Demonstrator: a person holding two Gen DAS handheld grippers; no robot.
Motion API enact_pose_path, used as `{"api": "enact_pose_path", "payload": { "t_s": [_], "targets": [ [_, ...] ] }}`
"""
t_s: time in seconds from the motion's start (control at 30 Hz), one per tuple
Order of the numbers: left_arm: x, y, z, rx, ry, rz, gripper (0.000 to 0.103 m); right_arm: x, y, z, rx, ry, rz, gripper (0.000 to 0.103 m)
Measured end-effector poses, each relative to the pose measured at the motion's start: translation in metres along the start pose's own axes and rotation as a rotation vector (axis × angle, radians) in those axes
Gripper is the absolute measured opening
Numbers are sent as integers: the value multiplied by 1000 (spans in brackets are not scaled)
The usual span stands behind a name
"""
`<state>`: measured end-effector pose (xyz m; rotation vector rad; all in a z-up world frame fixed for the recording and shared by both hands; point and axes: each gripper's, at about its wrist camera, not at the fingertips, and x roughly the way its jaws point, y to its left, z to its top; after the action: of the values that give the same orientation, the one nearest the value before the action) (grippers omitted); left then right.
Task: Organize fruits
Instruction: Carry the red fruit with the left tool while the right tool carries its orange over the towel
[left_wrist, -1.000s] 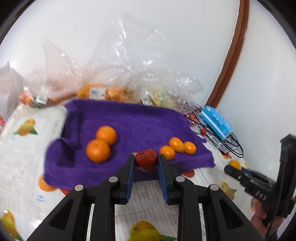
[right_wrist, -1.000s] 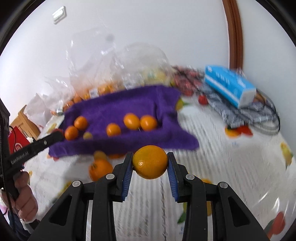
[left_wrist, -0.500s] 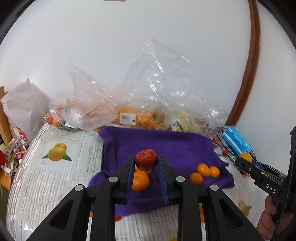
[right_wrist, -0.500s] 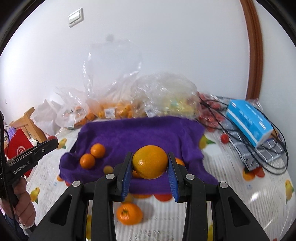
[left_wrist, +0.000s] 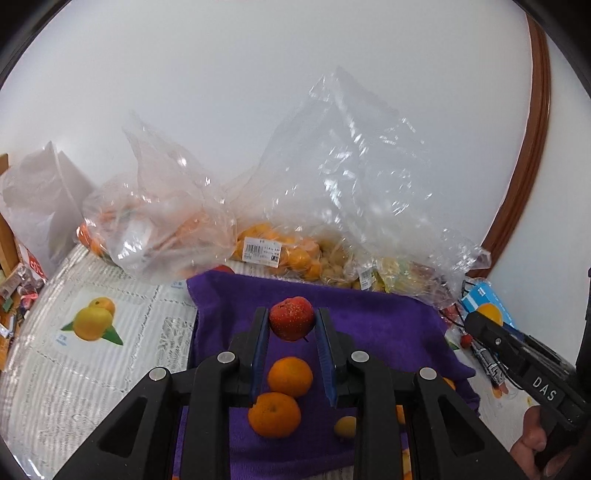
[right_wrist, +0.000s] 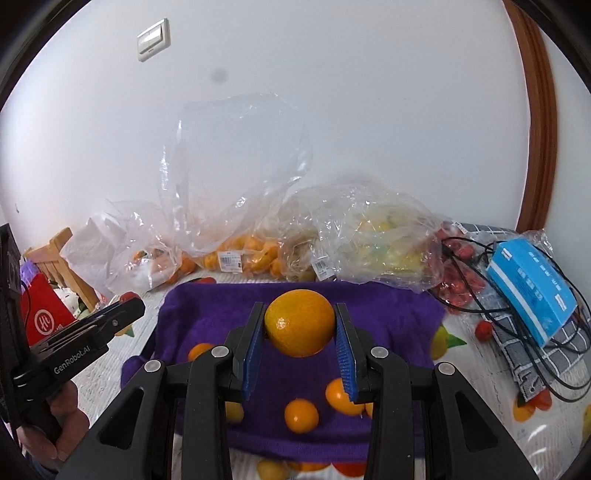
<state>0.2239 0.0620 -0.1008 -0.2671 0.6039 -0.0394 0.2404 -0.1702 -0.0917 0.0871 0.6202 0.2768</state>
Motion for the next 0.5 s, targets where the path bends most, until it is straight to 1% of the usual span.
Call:
{"api": "enact_pose_path", "payload": {
  "t_s": [0.07,0.17,0.27,0.33,0.4,0.5],
  "targets": [
    [7,4,-9,-7,17,6,24,10,-4,-8,3,12,4,36],
    [17,11,-18,-32,61,1,24,27,-13,-22,9,65,-3,36],
    [22,14,-23,-29,65,-12,24,39,-25,-32,42,105,-7,36],
    [25,16,-26,-37,75,-19,24,45,-34,-37,93,137,18,36],
    [28,17,-28,-46,86,-28,24,50,-39,-40,121,148,26,36],
    [28,18,-30,-48,85,-24,24,53,-37,-44,125,153,27,36]
  ]
}}
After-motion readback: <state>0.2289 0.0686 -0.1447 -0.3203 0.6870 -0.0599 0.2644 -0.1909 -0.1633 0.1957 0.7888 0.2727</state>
